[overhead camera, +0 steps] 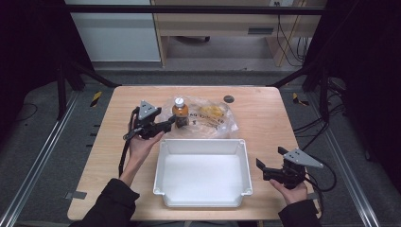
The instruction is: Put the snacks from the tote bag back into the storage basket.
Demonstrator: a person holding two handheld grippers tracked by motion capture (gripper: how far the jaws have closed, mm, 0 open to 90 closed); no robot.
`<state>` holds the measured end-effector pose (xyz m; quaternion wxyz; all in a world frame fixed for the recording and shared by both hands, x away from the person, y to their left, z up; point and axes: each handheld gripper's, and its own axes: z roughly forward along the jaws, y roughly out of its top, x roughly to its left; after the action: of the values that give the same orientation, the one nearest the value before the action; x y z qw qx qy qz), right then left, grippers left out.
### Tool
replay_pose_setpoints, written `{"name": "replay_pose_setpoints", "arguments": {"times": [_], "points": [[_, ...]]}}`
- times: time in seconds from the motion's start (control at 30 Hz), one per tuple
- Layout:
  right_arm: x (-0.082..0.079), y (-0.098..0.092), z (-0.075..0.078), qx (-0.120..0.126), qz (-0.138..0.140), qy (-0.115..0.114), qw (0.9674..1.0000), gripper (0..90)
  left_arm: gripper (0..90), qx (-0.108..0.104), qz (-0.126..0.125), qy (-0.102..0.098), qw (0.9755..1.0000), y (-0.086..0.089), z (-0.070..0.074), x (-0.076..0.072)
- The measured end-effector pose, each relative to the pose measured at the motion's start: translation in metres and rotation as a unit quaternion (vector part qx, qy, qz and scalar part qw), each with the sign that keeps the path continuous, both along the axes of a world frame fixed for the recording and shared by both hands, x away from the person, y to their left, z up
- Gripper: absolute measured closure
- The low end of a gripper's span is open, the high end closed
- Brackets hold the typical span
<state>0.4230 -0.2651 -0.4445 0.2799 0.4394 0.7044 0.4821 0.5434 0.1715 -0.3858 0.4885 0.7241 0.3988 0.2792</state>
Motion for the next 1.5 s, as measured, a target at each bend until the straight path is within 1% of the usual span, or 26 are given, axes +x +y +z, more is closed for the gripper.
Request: {"name": "replay_pose_setpoints", "arguments": {"times": [0.13, 0.2, 0.27, 0.4, 0.53, 0.73, 0.83, 1.03, 1.17, 1.23, 1.37, 1.5], "points": [[0.0, 0.001, 0.0, -0.001, 0.002, 0.001, 1.0, 5.0, 33.9, 0.002, 0.002, 0.0, 1.0, -0.004, -0.001, 0.006], [0.001, 0.001, 0.0, -0.001, 0.002, 0.002, 1.0, 5.0, 34.5, -0.001, 0.002, -0.001, 1.0, -0.005, -0.002, 0.009], [0.001, 0.001, 0.0, -0.003, 0.001, 0.002, 1.0, 5.0, 34.7, 0.002, 0.003, 0.002, 1.0, -0.006, -0.002, 0.011], [0.001, 0.001, 0.0, -0.004, 0.002, 0.004, 1.0, 5.0, 34.8, 0.003, 0.003, 0.002, 1.0, -0.01, -0.001, 0.017], [0.002, 0.001, 0.0, -0.004, 0.002, 0.004, 1.0, 5.1, 35.7, 0.004, 0.004, -0.004, 1.0, -0.013, 0.001, 0.023], [0.002, 0.001, 0.0, -0.003, 0.002, 0.004, 1.0, 5.1, 37.0, 0.016, 0.005, 0.001, 0.9999, -0.019, 0.0, 0.031], [0.002, 0.001, 0.0, -0.004, 0.003, 0.004, 1.0, 5.1, 38.5, 0.024, 0.01, 0.001, 0.9997, -0.023, -0.001, 0.034], [0.002, 0.001, 0.0, -0.003, 0.002, 0.005, 1.0, 5.1, 42.3, 0.022, 0.007, -0.002, 0.9997, -0.027, -0.003, 0.039], [0.002, 0.001, 0.0, -0.003, 0.001, 0.006, 1.0, 5.1, 43.4, 0.027, 0.011, 0.002, 0.9996, -0.028, -0.008, 0.044], [0.003, 0.001, 0.0, -0.004, 0.002, 0.005, 1.0, 5.2, 44.0, 0.022, 0.011, 0.001, 0.9997, -0.029, -0.009, 0.046], [0.003, 0.002, -0.001, -0.005, 0.001, 0.006, 1.0, 5.2, 45.6, 0.023, 0.013, -0.001, 0.9996, -0.03, -0.012, 0.05], [0.003, 0.002, -0.001, -0.004, 0.002, 0.007, 1.0, 5.3, 47.4, 0.022, 0.01, 0.001, 0.9997, -0.031, -0.011, 0.053]]}}
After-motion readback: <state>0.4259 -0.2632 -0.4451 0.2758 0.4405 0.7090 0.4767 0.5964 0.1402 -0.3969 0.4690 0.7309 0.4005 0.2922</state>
